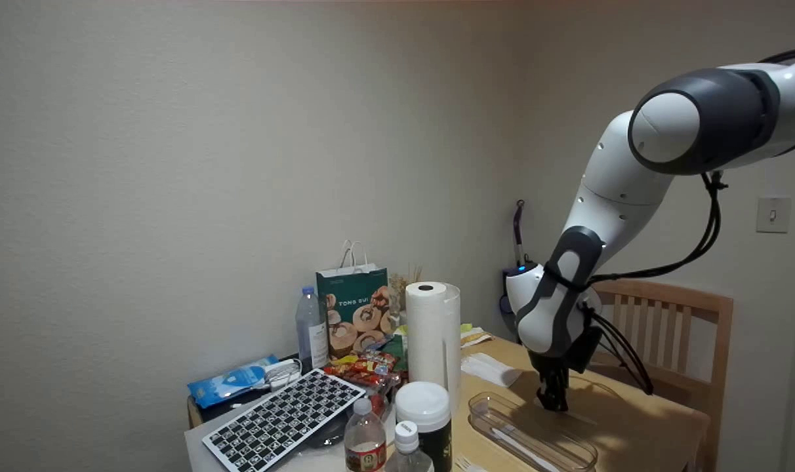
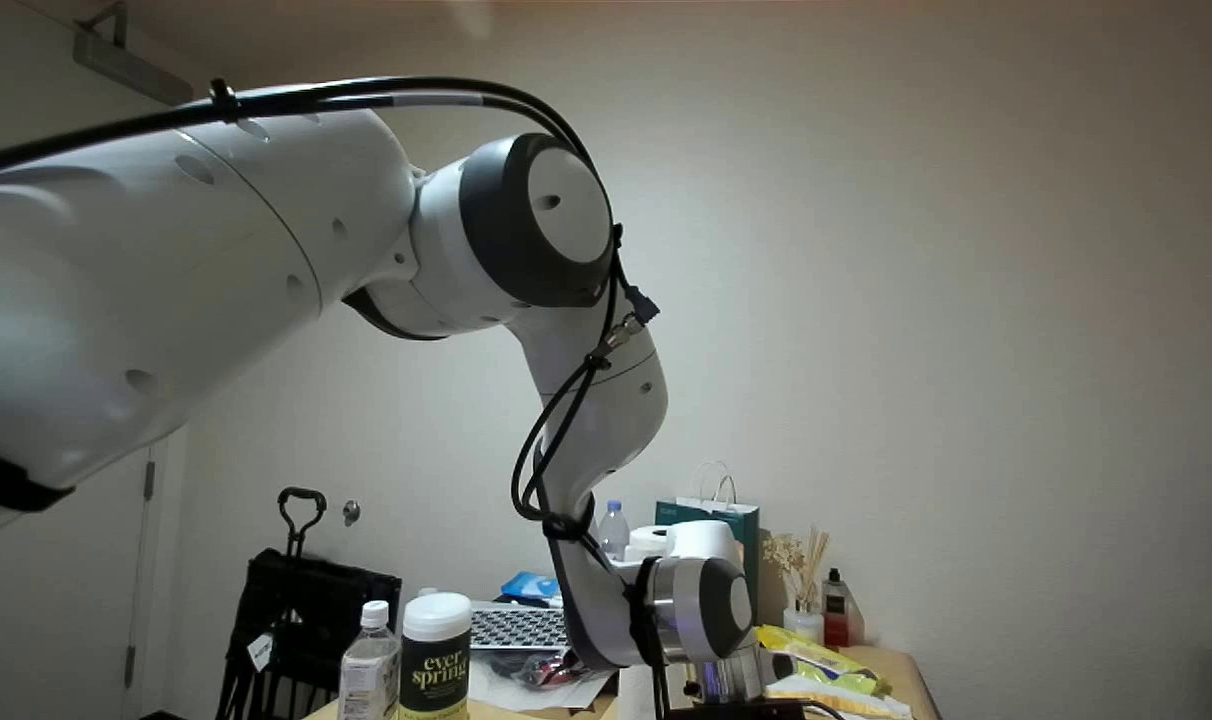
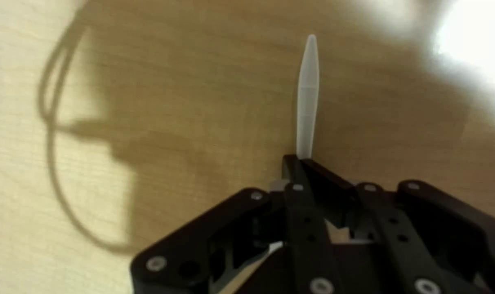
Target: Put the plastic spoon and fork in the plastic container
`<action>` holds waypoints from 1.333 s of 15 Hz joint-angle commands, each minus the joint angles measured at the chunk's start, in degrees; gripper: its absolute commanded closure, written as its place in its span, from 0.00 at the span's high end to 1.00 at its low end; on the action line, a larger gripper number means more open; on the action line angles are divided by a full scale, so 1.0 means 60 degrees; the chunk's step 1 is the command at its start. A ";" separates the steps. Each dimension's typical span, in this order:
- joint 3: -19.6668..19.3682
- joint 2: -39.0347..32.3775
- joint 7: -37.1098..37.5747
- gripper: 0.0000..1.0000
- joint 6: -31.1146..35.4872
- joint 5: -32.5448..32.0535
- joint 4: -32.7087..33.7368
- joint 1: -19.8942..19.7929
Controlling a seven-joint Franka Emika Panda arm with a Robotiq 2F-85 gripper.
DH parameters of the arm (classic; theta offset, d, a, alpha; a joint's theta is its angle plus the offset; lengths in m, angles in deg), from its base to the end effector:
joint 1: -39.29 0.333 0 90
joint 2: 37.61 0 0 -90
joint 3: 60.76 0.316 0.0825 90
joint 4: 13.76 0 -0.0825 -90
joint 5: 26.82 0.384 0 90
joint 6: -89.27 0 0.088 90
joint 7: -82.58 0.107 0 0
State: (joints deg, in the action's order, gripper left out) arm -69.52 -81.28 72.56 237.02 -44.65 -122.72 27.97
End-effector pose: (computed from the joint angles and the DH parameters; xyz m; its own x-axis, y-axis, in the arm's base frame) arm 0.5721 -0.2036 0.0914 0.9798 0.1133 -0.1650 0.1481 -0.9650 0.2163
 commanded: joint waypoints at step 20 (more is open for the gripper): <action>-0.0040 0.1164 0.0033 0.81 -0.0848 0.0284 0.0244 0.0508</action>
State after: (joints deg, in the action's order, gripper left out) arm -69.70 -74.03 72.58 232.58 -43.20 -120.65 31.09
